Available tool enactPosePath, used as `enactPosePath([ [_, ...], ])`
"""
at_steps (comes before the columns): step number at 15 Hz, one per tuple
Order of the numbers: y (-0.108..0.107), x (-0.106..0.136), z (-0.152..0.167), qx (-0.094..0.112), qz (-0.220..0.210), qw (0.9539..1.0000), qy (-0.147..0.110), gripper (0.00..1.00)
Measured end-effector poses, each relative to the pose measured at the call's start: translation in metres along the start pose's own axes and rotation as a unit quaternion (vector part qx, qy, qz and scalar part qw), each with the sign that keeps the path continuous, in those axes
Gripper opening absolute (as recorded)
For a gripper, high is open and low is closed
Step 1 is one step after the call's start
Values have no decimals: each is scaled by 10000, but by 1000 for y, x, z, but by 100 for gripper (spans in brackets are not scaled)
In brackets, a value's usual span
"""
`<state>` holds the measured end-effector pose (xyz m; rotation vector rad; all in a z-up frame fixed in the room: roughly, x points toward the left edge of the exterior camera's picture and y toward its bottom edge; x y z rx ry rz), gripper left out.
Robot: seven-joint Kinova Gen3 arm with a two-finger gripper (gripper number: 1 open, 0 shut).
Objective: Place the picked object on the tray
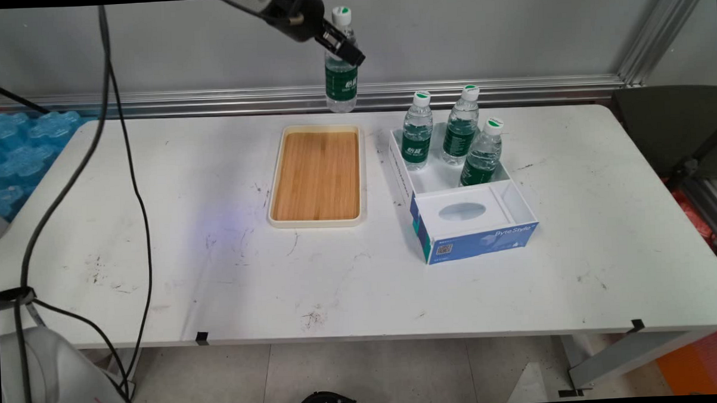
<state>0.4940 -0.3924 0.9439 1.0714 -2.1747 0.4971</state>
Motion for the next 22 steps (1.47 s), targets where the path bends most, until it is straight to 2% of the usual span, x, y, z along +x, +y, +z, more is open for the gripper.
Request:
enactPosePath([
  [12,-31,-51,81,69,-105,9999,-57,0],
  [22,-43,-75,116,54,-120,9999,-88,0],
])
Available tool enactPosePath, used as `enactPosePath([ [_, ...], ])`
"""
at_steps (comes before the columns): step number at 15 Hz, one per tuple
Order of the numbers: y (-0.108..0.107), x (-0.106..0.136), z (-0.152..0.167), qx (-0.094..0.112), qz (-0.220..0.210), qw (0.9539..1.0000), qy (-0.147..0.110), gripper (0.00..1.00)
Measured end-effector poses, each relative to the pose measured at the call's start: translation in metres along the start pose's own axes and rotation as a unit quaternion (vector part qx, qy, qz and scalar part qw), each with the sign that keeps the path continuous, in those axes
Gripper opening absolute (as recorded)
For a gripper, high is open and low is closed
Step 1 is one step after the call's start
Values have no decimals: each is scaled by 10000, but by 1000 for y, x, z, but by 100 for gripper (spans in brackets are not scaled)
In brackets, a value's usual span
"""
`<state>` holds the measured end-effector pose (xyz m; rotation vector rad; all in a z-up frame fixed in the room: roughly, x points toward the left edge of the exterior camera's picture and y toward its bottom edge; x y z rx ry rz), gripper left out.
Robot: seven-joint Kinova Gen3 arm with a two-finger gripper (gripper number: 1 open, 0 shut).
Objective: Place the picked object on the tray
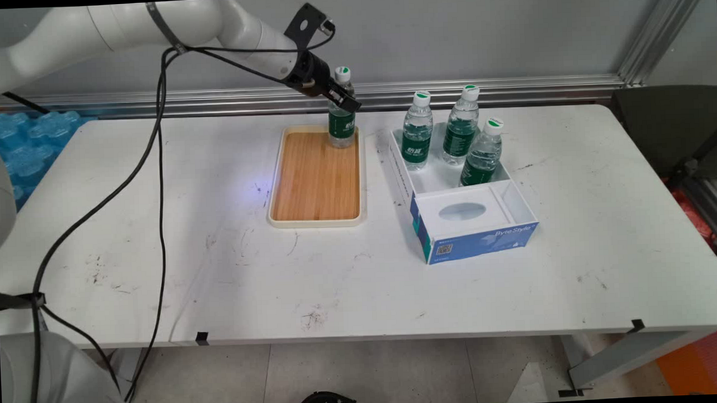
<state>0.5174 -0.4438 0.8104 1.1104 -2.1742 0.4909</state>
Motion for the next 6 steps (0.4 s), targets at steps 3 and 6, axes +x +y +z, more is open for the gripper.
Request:
enactPosePath([
  [3,-1,-5,5,-19,18,10000,12,100],
  [6,-2,-9,7,-56,56,10000,35,100],
])
